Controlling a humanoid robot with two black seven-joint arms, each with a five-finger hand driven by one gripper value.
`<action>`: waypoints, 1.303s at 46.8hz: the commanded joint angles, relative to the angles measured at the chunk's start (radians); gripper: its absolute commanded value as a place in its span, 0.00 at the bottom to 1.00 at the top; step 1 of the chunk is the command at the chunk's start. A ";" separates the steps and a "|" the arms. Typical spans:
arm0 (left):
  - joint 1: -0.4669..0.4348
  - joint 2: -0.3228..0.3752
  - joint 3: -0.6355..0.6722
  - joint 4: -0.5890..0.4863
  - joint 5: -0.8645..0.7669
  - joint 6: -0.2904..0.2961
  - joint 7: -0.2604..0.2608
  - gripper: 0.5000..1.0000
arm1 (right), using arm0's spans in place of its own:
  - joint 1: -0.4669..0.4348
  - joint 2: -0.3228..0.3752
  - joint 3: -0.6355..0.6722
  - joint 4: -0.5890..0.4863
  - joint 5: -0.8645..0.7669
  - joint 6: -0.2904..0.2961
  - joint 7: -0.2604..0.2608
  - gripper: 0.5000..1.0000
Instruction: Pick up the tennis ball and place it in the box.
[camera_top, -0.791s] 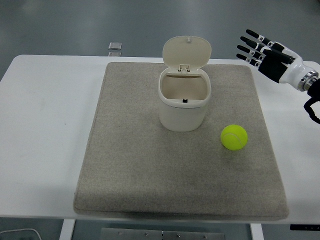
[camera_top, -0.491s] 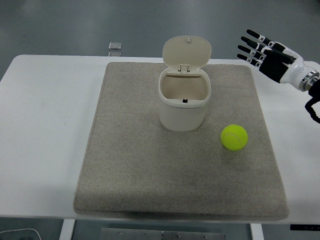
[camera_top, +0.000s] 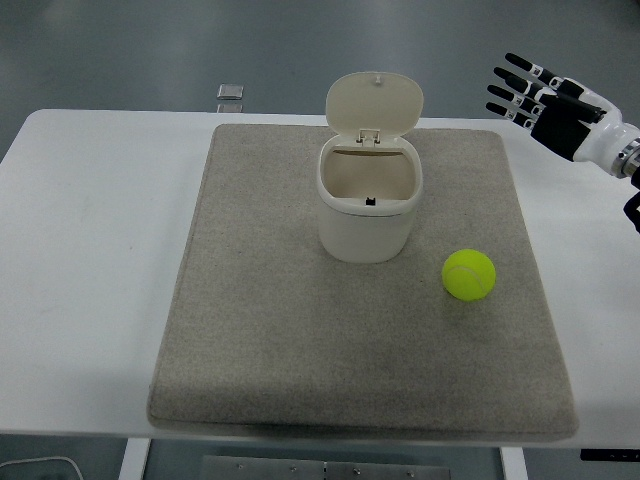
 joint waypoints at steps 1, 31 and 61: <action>0.000 0.000 0.001 0.003 -0.001 0.000 0.000 0.98 | -0.004 0.000 0.000 0.002 0.002 0.031 0.000 0.83; 0.000 0.000 0.000 0.003 0.000 0.000 0.000 0.98 | -0.015 -0.080 0.001 -0.003 -0.003 0.116 0.003 0.83; 0.000 0.000 0.000 0.003 -0.001 0.000 0.000 0.98 | -0.015 -0.172 0.012 -0.003 -0.230 0.231 0.021 0.83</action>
